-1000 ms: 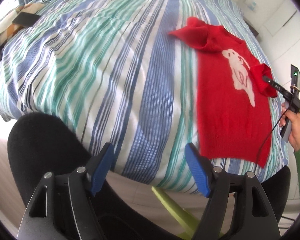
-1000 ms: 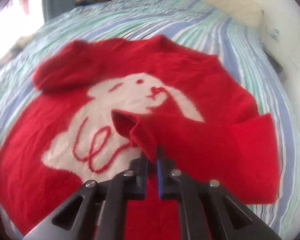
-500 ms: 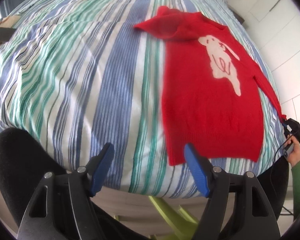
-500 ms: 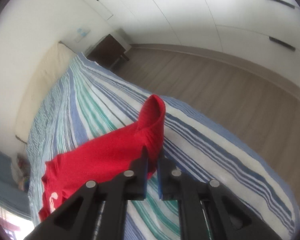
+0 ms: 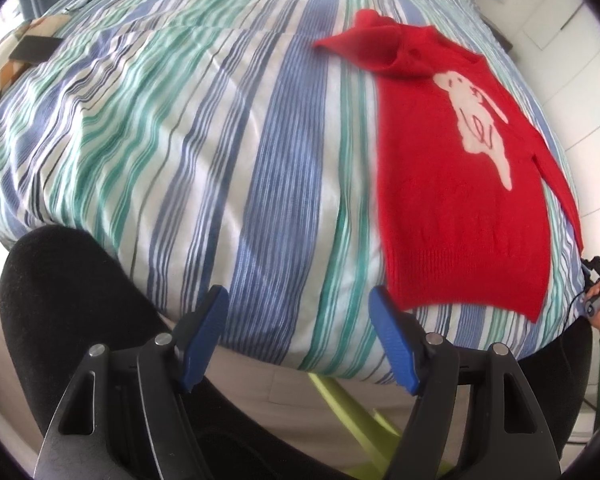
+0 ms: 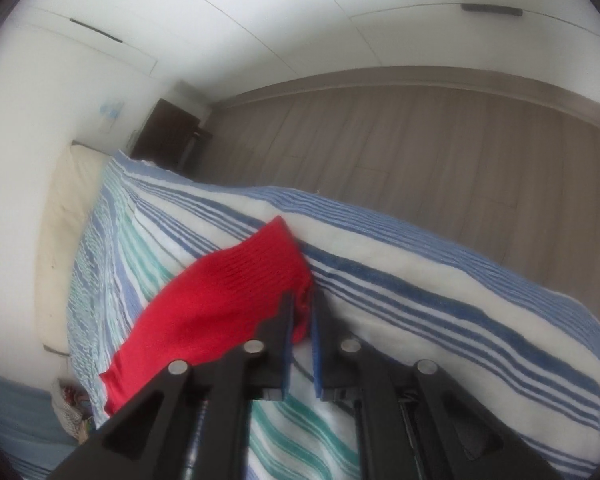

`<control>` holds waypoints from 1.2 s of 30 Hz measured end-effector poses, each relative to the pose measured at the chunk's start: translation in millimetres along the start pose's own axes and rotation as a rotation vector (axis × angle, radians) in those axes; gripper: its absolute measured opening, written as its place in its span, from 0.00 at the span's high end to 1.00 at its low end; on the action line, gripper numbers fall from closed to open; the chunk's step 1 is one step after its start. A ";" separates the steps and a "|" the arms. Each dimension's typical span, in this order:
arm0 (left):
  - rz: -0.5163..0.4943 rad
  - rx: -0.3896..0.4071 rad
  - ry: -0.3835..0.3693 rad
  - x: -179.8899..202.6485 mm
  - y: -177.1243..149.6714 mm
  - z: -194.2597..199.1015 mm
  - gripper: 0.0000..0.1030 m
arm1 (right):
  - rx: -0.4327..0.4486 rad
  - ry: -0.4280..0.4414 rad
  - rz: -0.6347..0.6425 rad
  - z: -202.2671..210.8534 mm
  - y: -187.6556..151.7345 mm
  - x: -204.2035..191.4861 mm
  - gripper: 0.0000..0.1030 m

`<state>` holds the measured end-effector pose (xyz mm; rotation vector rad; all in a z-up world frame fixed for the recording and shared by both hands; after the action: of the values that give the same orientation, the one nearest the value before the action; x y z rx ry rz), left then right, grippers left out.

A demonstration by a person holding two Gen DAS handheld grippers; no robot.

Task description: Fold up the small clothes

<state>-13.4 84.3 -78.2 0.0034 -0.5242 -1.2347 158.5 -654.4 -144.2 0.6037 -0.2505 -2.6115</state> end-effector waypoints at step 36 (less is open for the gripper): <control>-0.341 -0.154 -0.141 139.5 302.7 -151.5 0.55 | 0.056 0.194 0.921 89.9 -261.6 -94.5 0.39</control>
<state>347.3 22.0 -74.1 -0.1294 -0.5644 -1.6148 93.8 -372.9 -99.5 0.5720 -0.4194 -1.6566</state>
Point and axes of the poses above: each gripper's, at about its wrist camera, not at the fingertips, and z roughly against the way its jaws point, x to its right, y to its top, the point moved 2 cm from there along -z, roughly the way its jaws point, and after that the axes turned 13 degrees about -y, right-handed, at the moved point
